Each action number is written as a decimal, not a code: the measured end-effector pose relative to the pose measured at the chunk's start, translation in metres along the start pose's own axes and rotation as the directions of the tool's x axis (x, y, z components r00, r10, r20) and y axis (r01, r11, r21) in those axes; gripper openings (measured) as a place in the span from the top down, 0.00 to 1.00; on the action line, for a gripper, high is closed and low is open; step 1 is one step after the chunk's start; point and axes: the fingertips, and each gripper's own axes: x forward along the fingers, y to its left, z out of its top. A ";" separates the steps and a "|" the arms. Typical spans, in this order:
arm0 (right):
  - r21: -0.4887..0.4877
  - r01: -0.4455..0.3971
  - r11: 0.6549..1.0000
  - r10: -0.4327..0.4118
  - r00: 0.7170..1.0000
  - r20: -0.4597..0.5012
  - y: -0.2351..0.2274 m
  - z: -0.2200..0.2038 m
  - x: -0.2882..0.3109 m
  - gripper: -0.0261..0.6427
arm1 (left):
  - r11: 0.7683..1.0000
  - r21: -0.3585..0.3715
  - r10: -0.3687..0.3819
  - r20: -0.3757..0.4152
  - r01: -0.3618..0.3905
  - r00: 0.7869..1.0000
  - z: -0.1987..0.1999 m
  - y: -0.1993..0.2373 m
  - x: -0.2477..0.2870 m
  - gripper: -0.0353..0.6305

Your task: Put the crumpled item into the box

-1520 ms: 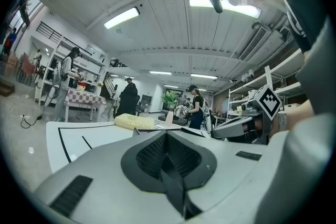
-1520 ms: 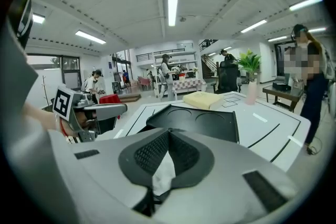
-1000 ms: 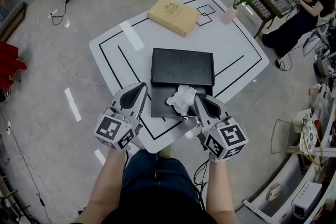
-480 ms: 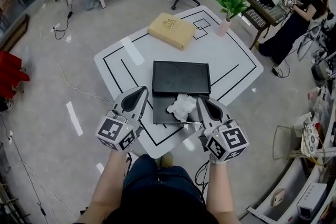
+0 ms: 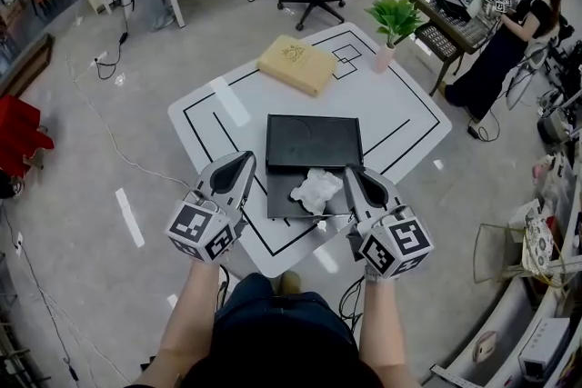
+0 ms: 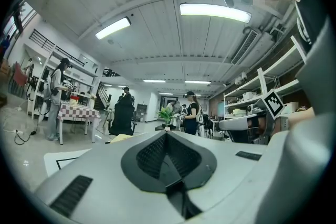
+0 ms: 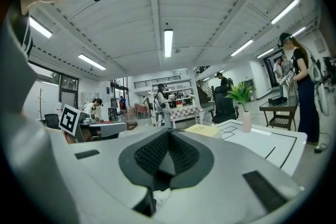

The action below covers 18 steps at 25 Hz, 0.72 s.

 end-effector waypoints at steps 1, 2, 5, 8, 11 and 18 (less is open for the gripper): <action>-0.002 0.001 1.000 -0.001 1.000 0.003 0.001 0.002 -0.001 0.95 | 1.000 0.001 0.002 0.003 -0.002 1.000 0.002 0.000 -0.001 0.94; -0.004 0.002 1.000 -0.002 1.000 0.007 0.001 0.003 -0.002 0.95 | 1.000 0.002 0.003 0.007 -0.003 1.000 0.005 0.001 -0.001 0.94; -0.005 0.004 1.000 -0.004 1.000 0.017 0.001 0.009 -0.004 0.95 | 1.000 0.004 0.007 0.016 -0.007 1.000 0.011 0.003 -0.002 0.94; -0.002 0.005 1.000 -0.005 1.000 0.028 0.002 0.012 -0.005 0.95 | 1.000 0.007 0.007 0.024 -0.008 1.000 0.016 0.003 -0.002 0.94; -0.009 0.008 1.000 -0.008 0.999 0.035 0.005 0.014 -0.007 0.95 | 1.000 0.008 0.006 0.032 -0.006 0.999 0.020 0.004 -0.004 0.94; -0.020 0.018 1.000 -0.017 0.999 0.033 0.008 0.017 -0.011 0.95 | 1.000 0.005 0.000 0.034 0.000 0.999 0.022 0.005 -0.008 0.94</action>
